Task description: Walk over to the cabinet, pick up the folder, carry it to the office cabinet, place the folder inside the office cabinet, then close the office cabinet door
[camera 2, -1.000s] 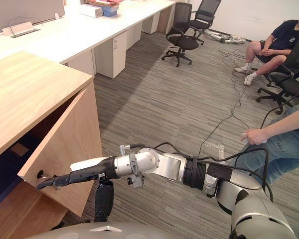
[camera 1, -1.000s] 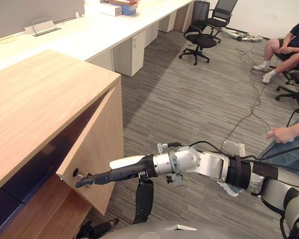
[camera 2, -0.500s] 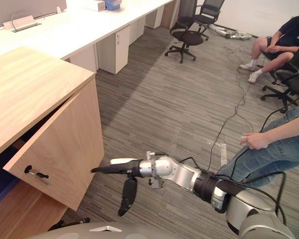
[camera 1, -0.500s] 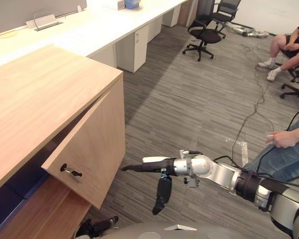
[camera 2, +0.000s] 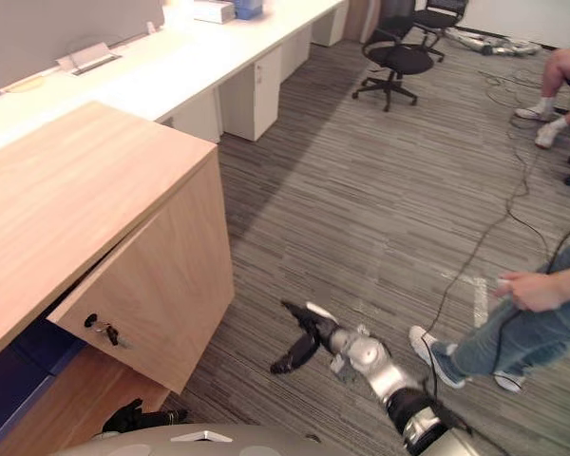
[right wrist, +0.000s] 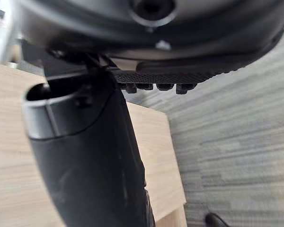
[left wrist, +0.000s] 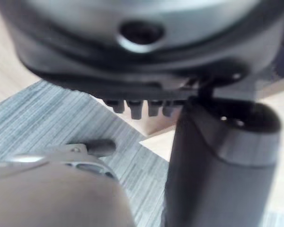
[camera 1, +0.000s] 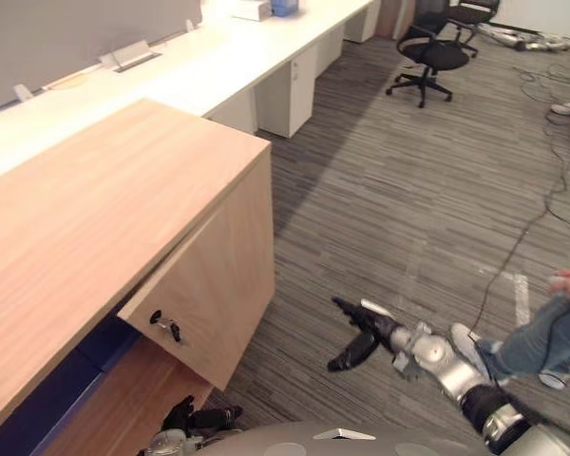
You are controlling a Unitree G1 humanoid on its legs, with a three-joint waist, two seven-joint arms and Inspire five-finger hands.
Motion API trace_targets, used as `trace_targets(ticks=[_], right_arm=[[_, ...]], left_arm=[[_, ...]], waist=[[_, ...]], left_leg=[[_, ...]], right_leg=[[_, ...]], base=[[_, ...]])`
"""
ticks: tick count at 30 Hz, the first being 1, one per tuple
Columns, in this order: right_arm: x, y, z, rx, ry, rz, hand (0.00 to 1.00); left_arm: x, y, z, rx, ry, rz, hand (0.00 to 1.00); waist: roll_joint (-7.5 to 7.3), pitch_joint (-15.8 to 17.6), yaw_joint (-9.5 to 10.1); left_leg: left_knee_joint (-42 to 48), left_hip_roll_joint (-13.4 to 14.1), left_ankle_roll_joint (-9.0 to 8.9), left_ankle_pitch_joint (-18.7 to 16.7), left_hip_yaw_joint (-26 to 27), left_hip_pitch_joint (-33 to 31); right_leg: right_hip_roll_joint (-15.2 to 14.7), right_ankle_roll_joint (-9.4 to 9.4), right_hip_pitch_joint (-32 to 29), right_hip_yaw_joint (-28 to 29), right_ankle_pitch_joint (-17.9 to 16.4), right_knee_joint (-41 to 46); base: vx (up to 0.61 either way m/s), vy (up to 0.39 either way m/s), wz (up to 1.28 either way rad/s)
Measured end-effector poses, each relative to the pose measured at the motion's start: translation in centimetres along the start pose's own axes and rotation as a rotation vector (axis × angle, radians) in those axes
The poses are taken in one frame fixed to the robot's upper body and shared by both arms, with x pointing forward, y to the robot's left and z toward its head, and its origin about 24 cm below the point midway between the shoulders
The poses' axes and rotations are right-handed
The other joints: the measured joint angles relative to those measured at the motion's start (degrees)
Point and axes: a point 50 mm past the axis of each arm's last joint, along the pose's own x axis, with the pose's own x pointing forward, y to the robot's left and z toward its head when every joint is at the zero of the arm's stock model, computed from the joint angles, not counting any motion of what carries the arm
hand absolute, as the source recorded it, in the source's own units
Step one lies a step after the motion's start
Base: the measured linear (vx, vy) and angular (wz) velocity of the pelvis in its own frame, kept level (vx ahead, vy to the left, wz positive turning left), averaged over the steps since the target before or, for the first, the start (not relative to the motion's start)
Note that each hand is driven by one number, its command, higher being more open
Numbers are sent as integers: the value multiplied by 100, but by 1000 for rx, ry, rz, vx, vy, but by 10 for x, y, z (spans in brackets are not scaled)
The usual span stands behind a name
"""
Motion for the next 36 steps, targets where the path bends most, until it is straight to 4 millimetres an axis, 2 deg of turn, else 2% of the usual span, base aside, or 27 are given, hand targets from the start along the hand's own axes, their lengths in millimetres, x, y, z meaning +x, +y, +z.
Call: trace_targets(ticks=[1,3,5,6,7,9,10,11,12,13,14,15,16,18,19,20,21,24,28,29,31,33,36], right_arm=[[0,6,-12,58,39,-16,100],[-5,33,-60,351,219,-129,100],[-16,52,-89,563,334,-223,100],[-22,62,-101,661,380,-269,100],[-30,66,-112,841,402,-375,100],[-37,70,-120,949,423,-461,100],[-38,72,-122,981,424,-484,100],[-39,74,-123,1042,412,-524,100],[-38,76,-122,1088,406,-548,100],[-37,78,-121,1117,402,-557,100],[-35,84,-119,1160,394,-561,100],[-34,87,-118,1172,394,-554,100],[-28,99,-112,1247,393,-540,100],[-26,102,-109,1260,393,-536,100],[-25,105,-108,1285,399,-541,100],[-24,109,-107,1318,406,-540,100],[-22,106,-106,1342,400,-549,100],[-32,107,-119,1361,459,-597,100],[-28,108,-114,1363,453,-580,100],[-22,107,-107,1363,436,-563,100],[-18,107,-101,1365,420,-546,100],[-14,107,-96,1352,402,-529,100],[-12,108,-93,1324,395,-514,100]], left_arm=[[0,-1,0,6,0,-3,100],[0,-3,-1,15,3,-13,100],[0,-4,-1,24,5,-19,100],[0,-4,-1,33,9,-22,100],[0,-3,-2,36,13,-21,100],[0,0,-2,60,13,-22,100],[0,0,-2,62,13,-23,100],[0,2,-2,63,14,-19,100],[-1,4,-5,63,21,-14,100],[-1,5,-7,63,26,-11,100],[-2,8,-10,63,34,-5,100],[-2,10,-10,65,34,0,100],[-1,16,-3,70,18,15,100],[0,21,2,76,6,19,100],[1,24,8,73,-8,25,100],[3,26,16,59,-27,35,100],[3,25,19,52,-32,37,100],[3,23,15,-4,-15,45,100],[3,24,15,-54,-18,54,100],[3,27,13,-52,-14,63,100],[2,30,12,-50,-12,69,100],[2,29,12,-49,-12,68,100],[2,29,12,-44,-12,68,100]], waist=[[4,2,-1],[17,6,-8],[18,10,-24],[14,14,-28],[-9,24,-46],[-64,41,-150],[-91,54,-177],[-139,84,-188],[-154,99,-175],[-156,106,-175],[-137,126,-186],[-162,126,-203],[-341,206,-313],[-483,273,-352],[-590,312,-369],[-715,377,-420],[-676,493,-484],[-540,510,-480],[-578,486,-461],[-662,507,-461],[-713,492,-447],[-684,506,-430],[-633,520,-451]], left_leg=[[5,-59,13,-2,-74,-1],[16,-310,134,-17,-394,-39],[23,-516,213,-3,-624,-73],[59,-612,239,5,-755,-86],[88,-760,296,14,-946,-91],[69,-895,361,5,-1249,-86],[59,-936,371,10,-1359,-85],[25,-953,404,7,-1520,-77],[-25,-930,412,26,-1652,-64],[-62,-900,410,52,-1738,-46],[-161,-790,407,143,-1886,10],[-215,-717,397,170,-1986,4],[-215,-600,327,237,-2292,-145],[-216,-699,266,288,-2398,-265],[-218,-757,188,341,-2479,-401],[-221,-806,89,438,-2547,-514],[-223,-754,31,530,-2647,-516],[-221,-606,33,560,-2624,-534],[-222,-557,-37,604,-2621,-729],[-222,-551,-53,615,-2621,-755],[-227,-529,-56,617,-2634,-740],[-232,-469,-56,617,-2684,-668],[-234,-429,-46,609,-2875,-647]], right_leg=[[-70,35,36,-68,-28,48],[-389,179,102,-380,-188,333],[-651,233,157,-570,-294,589],[-764,227,247,-684,-325,673],[-944,194,339,-843,-356,841],[-1130,38,450,-970,-444,1159],[-1177,-55,462,-941,-475,1286],[-1206,-308,428,-700,-493,1527],[-1125,-580,308,-217,-468,1707],[-1048,-696,256,113,-443,1796],[-808,-832,167,823,-424,1912],[-638,-828,153,1191,-524,1865],[7,-725,163,2258,-1019,1535],[107,-746,181,2533,-1324,1355],[112,-587,198,2903,-1596,1172],[100,-237,234,3059,-1916,995],[149,-6,290,2914,-1915,1013],[317,8,424,2665,-1858,912],[411,70,479,2522,-1698,623],[420,112,476,2520,-1613,584],[450,112,491,2522,-1475,586],[527,25,559,2526,-1287,594],[617,-63,678,2492,-1187,612]], base=[[24,121,65],[0,131,73],[17,134,70],[32,147,88],[18,119,74],[-17,88,85],[-28,72,93],[-22,52,72],[-6,43,62],[29,2,51],[43,-36,43],[29,-197,81],[1,-232,73],[-20,-199,53],[-35,-174,44],[-65,-249,58],[-75,-252,54],[-2,-177,33],[92,-61,22],[75,-2,6],[55,14,5],[12,27,5],[-46,15,21]])
